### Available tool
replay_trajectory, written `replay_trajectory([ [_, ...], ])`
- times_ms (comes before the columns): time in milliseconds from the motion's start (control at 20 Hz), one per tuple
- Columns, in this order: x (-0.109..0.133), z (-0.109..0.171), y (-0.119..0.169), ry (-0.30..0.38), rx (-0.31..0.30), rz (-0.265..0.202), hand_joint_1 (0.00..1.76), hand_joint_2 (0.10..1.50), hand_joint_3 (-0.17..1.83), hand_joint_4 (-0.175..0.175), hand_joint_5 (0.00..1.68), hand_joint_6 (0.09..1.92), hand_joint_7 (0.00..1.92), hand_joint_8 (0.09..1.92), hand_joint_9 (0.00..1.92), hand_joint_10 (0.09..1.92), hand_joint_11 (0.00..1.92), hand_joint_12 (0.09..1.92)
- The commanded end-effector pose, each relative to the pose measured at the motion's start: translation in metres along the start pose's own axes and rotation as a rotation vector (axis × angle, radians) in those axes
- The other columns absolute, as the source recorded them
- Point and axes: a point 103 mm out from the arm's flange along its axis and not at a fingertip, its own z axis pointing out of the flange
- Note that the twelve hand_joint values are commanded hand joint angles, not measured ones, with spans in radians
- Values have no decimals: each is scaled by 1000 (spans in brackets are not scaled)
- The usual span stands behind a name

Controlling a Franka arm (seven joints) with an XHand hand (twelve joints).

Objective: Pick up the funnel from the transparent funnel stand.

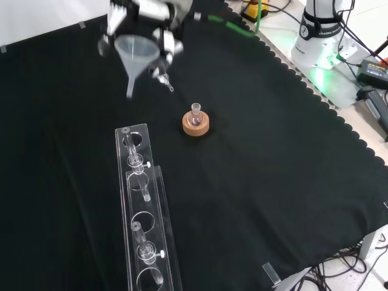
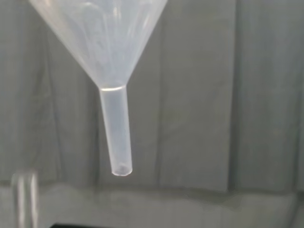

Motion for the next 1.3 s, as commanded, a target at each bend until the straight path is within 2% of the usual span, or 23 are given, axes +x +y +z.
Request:
replay_trajectory([
  [50, -36, -103, -27, -68, 56, 74, 1238, 375, 967, -175, 1658, 92, 1865, 813, 1920, 996, 1920, 1159],
  [150, -32, -106, -34, -77, 74, 105, 1238, 374, 969, -175, 1659, 92, 1865, 812, 1920, 996, 1920, 1157],
  [250, -26, -106, -41, -92, 94, 109, 1238, 374, 970, -175, 1660, 91, 1865, 812, 1920, 996, 1920, 1157],
  [300, -24, -105, -46, -109, 117, 135, 1238, 373, 970, -175, 1660, 91, 1864, 812, 1920, 996, 1920, 1157],
  [450, -19, -105, -56, -111, 141, 151, 1238, 372, 972, -175, 1661, 90, 1859, 812, 1920, 997, 1920, 1158],
  [550, -21, -109, -66, -97, 167, 120, 1238, 372, 973, -175, 1661, 90, 1857, 813, 1920, 998, 1920, 1158],
  [600, -18, -113, -70, -87, 168, 78, 1238, 371, 973, -175, 1661, 90, 1857, 814, 1920, 999, 1920, 1158],
  [700, -20, -119, -76, -58, 173, 47, 1238, 371, 974, -175, 1662, 89, 1855, 814, 1920, 999, 1920, 1160],
  [750, -26, -126, -86, -14, 162, 30, 1238, 371, 974, -175, 1662, 89, 1854, 814, 1920, 999, 1920, 1160],
  [950, -26, -134, -99, 23, 132, 24, 1238, 370, 976, -175, 1663, 88, 1851, 816, 1920, 999, 1920, 1160],
  [1050, -24, -136, -105, 27, 111, 42, 1238, 370, 976, -175, 1663, 88, 1850, 817, 1920, 999, 1920, 1161],
  [1300, -18, -140, -106, 9, 101, 53, 1238, 369, 977, -175, 1664, 87, 1848, 820, 1920, 998, 1920, 1165],
])
